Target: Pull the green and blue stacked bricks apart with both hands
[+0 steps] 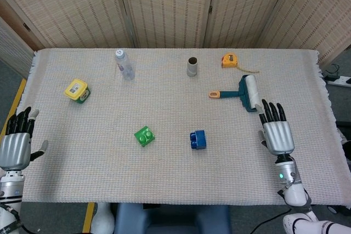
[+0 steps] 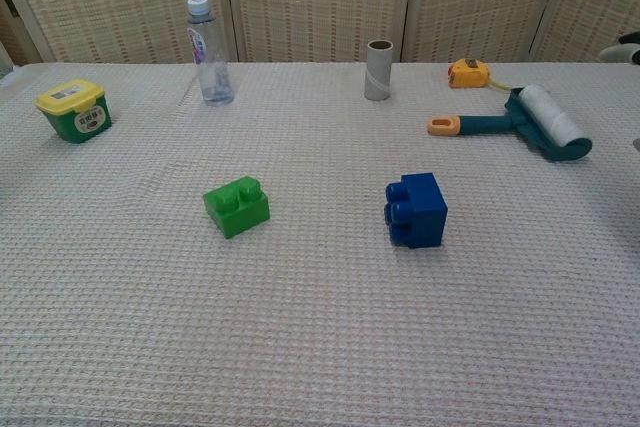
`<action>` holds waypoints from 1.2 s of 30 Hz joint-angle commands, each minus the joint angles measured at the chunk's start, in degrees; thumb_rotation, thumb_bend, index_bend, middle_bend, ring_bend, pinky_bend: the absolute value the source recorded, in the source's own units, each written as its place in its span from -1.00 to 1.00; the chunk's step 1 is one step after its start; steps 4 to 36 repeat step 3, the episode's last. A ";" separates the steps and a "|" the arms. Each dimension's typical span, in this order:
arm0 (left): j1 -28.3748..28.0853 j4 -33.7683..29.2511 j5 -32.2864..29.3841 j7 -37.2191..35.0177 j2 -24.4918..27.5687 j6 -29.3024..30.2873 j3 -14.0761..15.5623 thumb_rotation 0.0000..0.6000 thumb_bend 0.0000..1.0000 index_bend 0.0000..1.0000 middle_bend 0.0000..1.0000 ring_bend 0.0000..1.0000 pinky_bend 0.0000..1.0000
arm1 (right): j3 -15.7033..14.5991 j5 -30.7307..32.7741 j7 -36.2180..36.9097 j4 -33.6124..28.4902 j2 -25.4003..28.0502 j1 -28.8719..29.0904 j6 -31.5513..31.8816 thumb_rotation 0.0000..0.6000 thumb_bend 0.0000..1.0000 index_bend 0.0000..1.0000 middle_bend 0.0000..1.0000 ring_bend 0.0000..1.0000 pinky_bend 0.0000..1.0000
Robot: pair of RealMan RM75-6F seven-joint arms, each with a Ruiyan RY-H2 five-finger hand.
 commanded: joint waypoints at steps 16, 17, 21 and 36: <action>0.07 2.19 1.08 -1.78 -0.11 -1.17 0.38 1.00 -0.26 -0.99 -1.00 -1.00 -1.00 | 0.61 -0.66 1.04 0.86 -0.72 -0.04 -0.48 1.00 -0.10 -1.00 -1.00 -1.00 -1.00; 0.07 2.19 1.08 -1.78 -0.11 -1.17 0.38 1.00 -0.26 -0.99 -1.00 -1.00 -1.00 | 0.61 -0.66 1.04 0.86 -0.72 -0.04 -0.48 1.00 -0.10 -1.00 -1.00 -1.00 -1.00; 0.07 2.19 1.08 -1.78 -0.11 -1.17 0.38 1.00 -0.26 -0.99 -1.00 -1.00 -1.00 | 0.61 -0.66 1.04 0.86 -0.72 -0.04 -0.48 1.00 -0.10 -1.00 -1.00 -1.00 -1.00; 0.07 2.19 1.08 -1.78 -0.11 -1.17 0.38 1.00 -0.26 -0.99 -1.00 -1.00 -1.00 | 0.61 -0.66 1.04 0.86 -0.72 -0.04 -0.48 1.00 -0.10 -1.00 -1.00 -1.00 -1.00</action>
